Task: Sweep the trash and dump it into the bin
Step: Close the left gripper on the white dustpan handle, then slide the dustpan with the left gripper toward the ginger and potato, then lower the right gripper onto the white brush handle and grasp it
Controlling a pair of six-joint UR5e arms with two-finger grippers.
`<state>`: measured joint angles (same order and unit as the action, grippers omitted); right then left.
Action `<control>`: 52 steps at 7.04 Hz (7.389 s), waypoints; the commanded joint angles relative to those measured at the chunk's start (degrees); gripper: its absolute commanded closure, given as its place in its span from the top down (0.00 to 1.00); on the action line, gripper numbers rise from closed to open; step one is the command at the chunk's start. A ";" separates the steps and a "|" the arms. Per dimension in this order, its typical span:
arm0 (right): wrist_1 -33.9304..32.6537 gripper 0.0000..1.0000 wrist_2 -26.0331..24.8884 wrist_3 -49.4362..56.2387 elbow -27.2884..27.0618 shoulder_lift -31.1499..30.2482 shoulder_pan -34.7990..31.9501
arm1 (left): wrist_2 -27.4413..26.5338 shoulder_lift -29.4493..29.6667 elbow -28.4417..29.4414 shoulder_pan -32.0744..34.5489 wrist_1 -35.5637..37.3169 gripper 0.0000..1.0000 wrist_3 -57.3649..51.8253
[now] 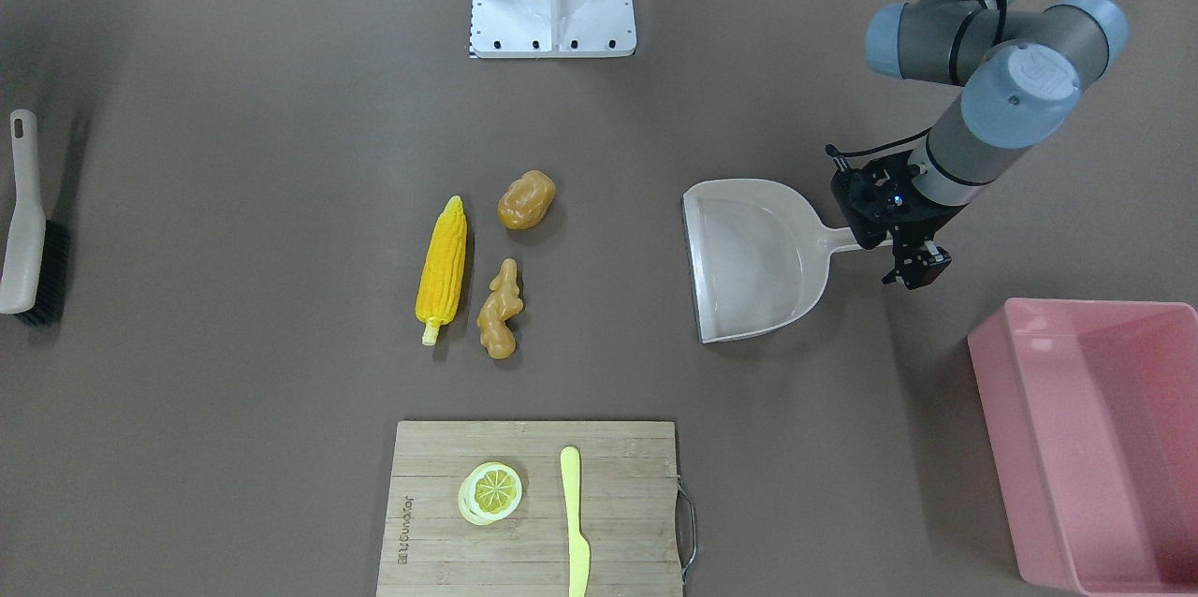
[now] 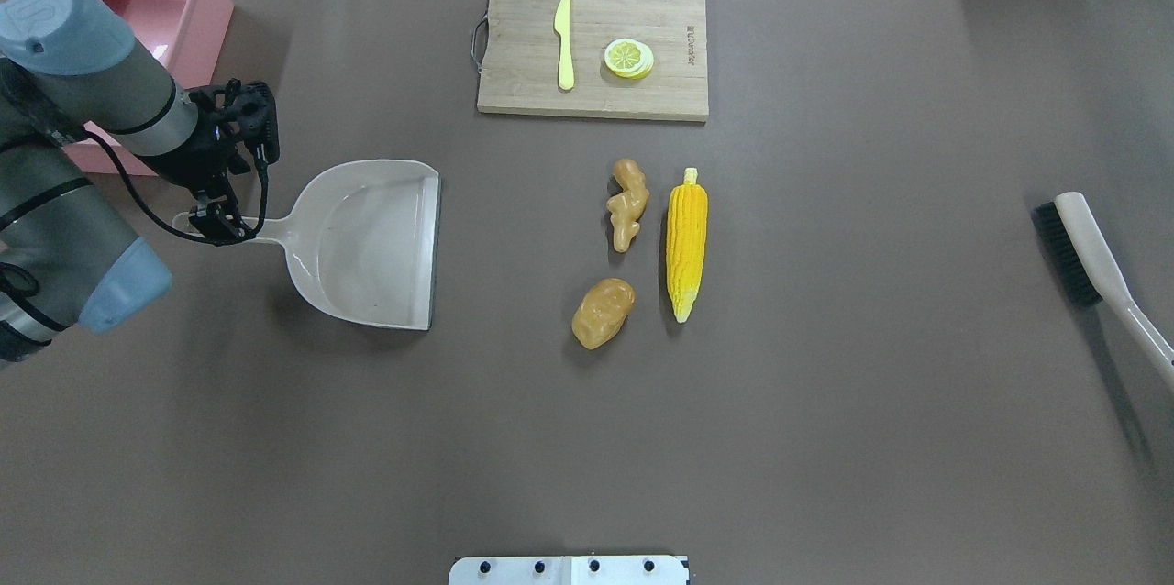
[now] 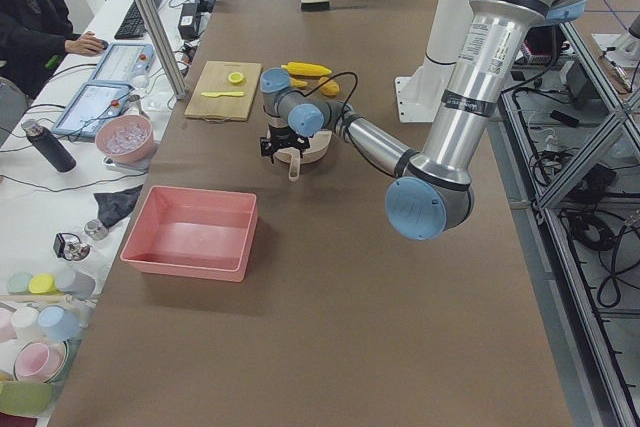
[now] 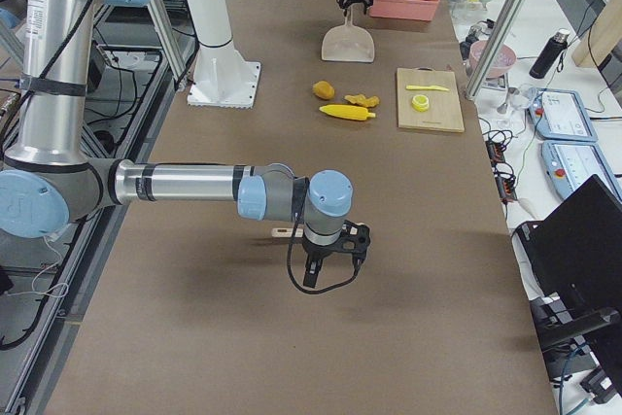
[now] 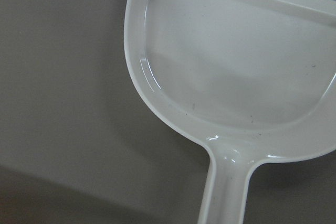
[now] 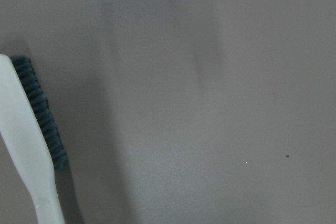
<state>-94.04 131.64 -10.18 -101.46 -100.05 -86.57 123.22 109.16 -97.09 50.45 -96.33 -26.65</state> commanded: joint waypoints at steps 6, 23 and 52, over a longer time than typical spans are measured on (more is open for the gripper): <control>0.09 1.00 -0.07 0.07 0.82 0.12 0.00 | -0.17 -0.70 0.32 -3.50 -0.35 0.98 -5.25; 0.00 1.00 0.11 0.07 1.09 1.35 0.00 | -1.84 -3.07 1.38 -3.08 -2.46 0.62 -15.71; 0.26 1.00 8.37 11.67 -7.61 1.72 5.98 | -1.93 2.37 -3.98 0.18 4.75 0.00 -13.51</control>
<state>-93.78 139.94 -0.84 -108.10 -95.47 -80.63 121.29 111.51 -101.09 50.65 -91.58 -40.18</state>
